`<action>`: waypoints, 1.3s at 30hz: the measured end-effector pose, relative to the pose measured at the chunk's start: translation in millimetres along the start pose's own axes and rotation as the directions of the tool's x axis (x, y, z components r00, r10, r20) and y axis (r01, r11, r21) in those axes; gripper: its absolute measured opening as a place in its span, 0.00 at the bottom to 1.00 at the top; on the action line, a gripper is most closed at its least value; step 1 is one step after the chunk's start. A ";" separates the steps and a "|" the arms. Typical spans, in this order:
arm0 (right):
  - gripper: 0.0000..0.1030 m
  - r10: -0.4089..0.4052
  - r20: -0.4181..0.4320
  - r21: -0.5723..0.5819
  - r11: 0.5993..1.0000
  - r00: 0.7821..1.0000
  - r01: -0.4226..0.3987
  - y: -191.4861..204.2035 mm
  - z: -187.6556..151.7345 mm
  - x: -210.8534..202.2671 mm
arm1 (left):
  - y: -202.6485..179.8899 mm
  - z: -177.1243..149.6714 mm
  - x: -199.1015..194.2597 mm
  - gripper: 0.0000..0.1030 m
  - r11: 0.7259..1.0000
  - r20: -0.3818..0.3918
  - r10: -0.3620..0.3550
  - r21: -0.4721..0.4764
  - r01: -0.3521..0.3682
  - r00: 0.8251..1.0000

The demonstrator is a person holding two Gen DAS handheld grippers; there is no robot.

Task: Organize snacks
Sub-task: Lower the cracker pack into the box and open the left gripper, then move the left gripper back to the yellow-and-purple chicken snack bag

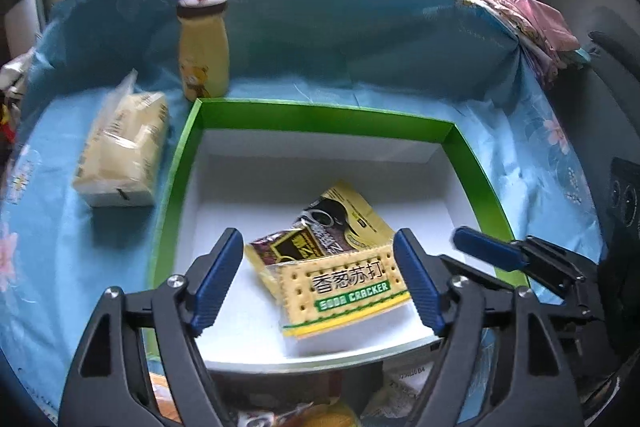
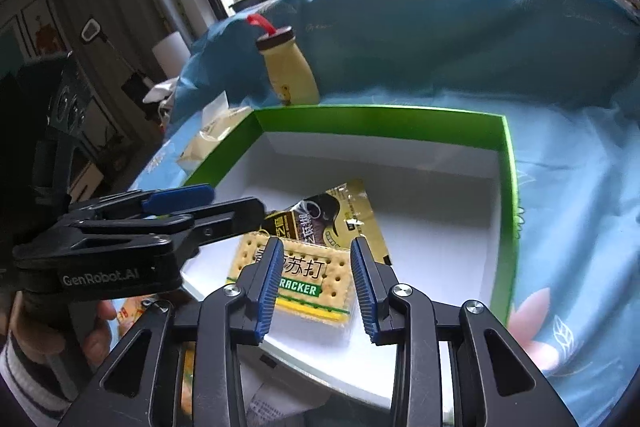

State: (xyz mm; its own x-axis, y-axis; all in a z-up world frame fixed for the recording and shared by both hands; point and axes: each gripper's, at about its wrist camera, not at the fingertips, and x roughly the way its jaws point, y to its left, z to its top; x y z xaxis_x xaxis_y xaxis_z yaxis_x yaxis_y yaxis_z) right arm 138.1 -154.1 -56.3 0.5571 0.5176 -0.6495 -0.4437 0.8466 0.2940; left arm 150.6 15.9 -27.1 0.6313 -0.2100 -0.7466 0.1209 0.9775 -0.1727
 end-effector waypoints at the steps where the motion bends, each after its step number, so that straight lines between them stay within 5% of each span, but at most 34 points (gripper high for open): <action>1: 0.46 -0.003 0.015 0.009 1.000 1.000 0.003 -1.0 -1.7 -7.1 | -0.4 -1.3 -5.9 0.76 1.000 0.013 0.019 0.005 -0.020 1.000; 5: 0.53 0.004 0.048 0.031 1.000 0.999 -0.005 -1.3 -9.4 -28.9 | -2.0 -7.0 -24.7 0.88 0.999 0.053 0.049 0.012 -0.050 0.997; 19: 0.66 0.001 0.133 -0.026 1.000 0.991 0.002 33.6 -35.2 -89.5 | -14.2 -32.5 -85.3 0.88 0.992 0.155 0.126 0.002 -0.128 0.980; 26: 0.68 0.019 0.142 -0.043 0.999 0.990 -0.013 47.9 -43.7 -105.0 | -20.2 -42.7 -109.0 0.90 0.990 0.192 0.139 0.009 -0.143 0.971; 29: 0.68 0.025 0.145 -0.049 0.999 0.989 -0.018 54.0 -46.8 -110.3 | -24.0 -48.1 -118.2 1.00 0.989 0.211 0.143 0.013 -0.149 0.967; 39: 0.68 0.034 0.144 -0.074 0.997 0.989 -0.023 71.5 -59.2 -123.5 | -31.2 -64.3 -142.5 1.00 0.988 0.241 0.143 0.023 -0.153 0.960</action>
State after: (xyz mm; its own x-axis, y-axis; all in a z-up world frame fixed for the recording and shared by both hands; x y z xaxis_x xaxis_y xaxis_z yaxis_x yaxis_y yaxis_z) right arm -4.0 -164.9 3.4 0.6370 0.5585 -0.5313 -0.5071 0.8227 0.2568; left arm 7.6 14.1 43.4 0.8081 -0.0574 -0.5863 0.0407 0.9983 -0.0416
